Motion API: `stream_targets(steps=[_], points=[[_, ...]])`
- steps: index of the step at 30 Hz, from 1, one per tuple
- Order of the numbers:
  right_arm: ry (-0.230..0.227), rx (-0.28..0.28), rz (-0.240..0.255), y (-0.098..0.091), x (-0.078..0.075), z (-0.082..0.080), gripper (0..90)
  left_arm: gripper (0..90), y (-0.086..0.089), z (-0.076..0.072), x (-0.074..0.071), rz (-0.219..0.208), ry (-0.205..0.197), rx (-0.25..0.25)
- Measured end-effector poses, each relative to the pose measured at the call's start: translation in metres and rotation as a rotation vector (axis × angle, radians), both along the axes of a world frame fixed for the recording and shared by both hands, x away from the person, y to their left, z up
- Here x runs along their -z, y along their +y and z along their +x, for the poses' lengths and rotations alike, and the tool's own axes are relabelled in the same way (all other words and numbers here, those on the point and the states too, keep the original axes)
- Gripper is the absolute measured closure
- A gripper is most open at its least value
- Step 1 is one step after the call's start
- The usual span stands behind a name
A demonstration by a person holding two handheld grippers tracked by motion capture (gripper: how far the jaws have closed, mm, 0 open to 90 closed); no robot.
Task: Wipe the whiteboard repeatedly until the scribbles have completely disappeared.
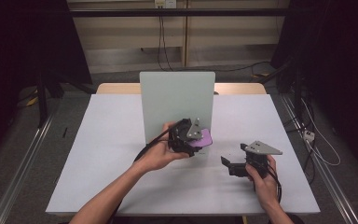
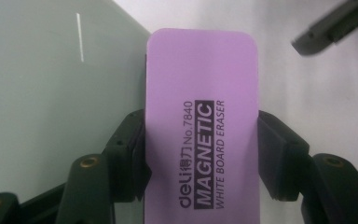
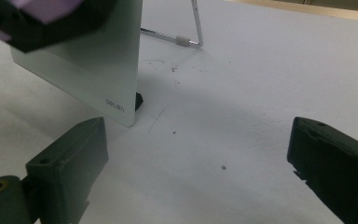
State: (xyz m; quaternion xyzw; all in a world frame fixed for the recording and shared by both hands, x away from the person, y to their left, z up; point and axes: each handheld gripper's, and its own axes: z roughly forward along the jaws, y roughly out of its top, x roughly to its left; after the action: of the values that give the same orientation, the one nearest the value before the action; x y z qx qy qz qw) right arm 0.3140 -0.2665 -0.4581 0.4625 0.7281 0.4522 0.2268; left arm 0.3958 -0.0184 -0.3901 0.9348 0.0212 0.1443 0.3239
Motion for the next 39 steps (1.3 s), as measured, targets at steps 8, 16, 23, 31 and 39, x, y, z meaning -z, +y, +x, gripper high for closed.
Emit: stream_targets(steps=[8,16,23,31,39], points=[[-0.004,0.001,0.002,0.0,0.0,-0.001,5.0,41.3,-0.002,-0.007,0.017,0.088,0.015,0.027],[-0.005,0.002,0.002,0.0,0.0,0.0,5.0,41.3,0.008,-0.003,0.01,0.037,0.022,-0.006],[-0.002,0.001,0.0,0.0,0.0,0.0,5.1,41.2,0.024,0.008,-0.031,-0.075,-0.045,-0.1],[-0.003,0.002,0.0,0.0,0.0,0.0,5.1,41.2,0.027,0.012,-0.036,-0.103,-0.051,-0.106],[-0.003,0.004,0.002,0.0,0.0,0.0,5.1,41.2,0.018,0.002,-0.007,-0.026,-0.017,-0.047]])
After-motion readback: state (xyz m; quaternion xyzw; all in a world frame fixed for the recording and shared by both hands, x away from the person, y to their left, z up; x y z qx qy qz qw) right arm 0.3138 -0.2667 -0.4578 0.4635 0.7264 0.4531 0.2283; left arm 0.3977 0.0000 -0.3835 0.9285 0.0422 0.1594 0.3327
